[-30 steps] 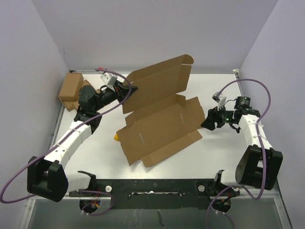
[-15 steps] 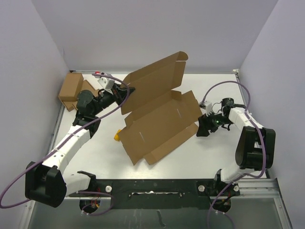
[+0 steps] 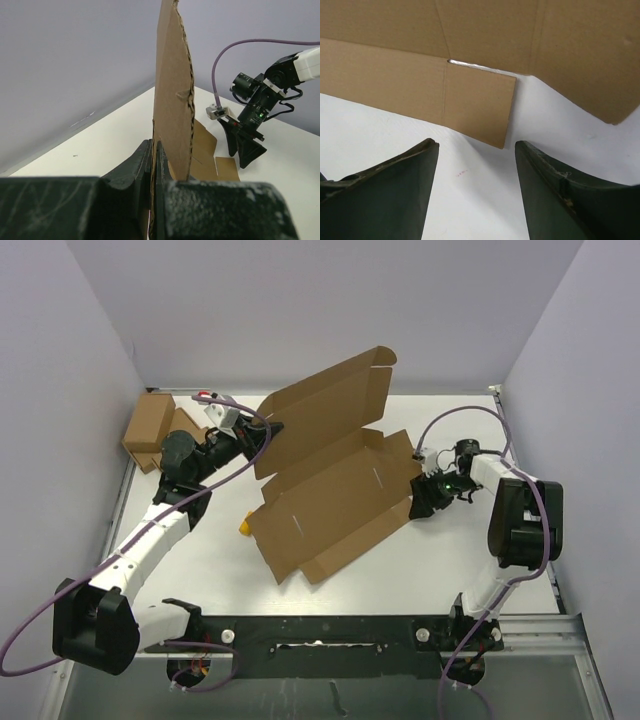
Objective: Fold the paper box
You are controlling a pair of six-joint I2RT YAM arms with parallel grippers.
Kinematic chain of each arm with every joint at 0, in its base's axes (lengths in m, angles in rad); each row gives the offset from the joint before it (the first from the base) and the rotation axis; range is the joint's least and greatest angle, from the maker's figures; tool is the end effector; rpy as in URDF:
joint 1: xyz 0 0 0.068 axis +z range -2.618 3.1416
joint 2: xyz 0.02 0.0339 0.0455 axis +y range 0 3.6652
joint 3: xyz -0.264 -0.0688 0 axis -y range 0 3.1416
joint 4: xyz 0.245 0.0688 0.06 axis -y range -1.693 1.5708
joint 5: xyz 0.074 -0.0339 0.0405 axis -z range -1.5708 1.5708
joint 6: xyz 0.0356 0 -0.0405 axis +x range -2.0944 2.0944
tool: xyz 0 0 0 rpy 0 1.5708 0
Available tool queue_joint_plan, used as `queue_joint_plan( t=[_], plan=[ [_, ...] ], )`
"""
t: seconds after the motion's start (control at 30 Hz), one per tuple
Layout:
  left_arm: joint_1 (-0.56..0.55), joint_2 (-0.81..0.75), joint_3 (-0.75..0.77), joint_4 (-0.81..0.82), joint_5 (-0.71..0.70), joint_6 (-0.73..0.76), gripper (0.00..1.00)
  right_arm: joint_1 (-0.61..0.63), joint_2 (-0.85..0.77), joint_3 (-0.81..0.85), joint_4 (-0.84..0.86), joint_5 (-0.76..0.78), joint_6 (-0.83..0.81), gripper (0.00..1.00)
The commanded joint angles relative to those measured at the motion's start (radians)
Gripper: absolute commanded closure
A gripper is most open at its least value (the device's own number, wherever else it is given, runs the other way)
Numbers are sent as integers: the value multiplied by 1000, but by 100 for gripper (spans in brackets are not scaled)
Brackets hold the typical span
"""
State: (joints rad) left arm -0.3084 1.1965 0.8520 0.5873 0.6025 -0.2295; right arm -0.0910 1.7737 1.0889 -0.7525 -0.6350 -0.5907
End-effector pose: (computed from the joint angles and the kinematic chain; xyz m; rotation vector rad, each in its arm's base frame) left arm 0.2556 -0.1026 0.3578 0.5771 1.3013 -0.8456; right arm 0.3152 -0.0076 0.1618 -0.7257 2.6038 0.7766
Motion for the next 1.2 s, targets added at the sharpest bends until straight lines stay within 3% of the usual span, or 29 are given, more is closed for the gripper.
queue_joint_plan(
  t=[0.0,0.37,0.53,0.93,1.17],
  plan=[
    [-1,-23,5,89,-3,-14,100,31,-2,27,15,-4,4,37],
    [-1,-20,-2,95,-6,-16,100,40,12,42,-3,-46,16,47],
    [-1,-21,-5,97,-10,-14,100,19,-44,34,-2,-145,15,51],
    [-1,-9,-11,117,-13,-31,100,50,-130,3,22,-224,18,68],
    [-2,-5,-12,117,-12,-31,100,118,-104,5,-28,-225,-31,68]
  ],
)
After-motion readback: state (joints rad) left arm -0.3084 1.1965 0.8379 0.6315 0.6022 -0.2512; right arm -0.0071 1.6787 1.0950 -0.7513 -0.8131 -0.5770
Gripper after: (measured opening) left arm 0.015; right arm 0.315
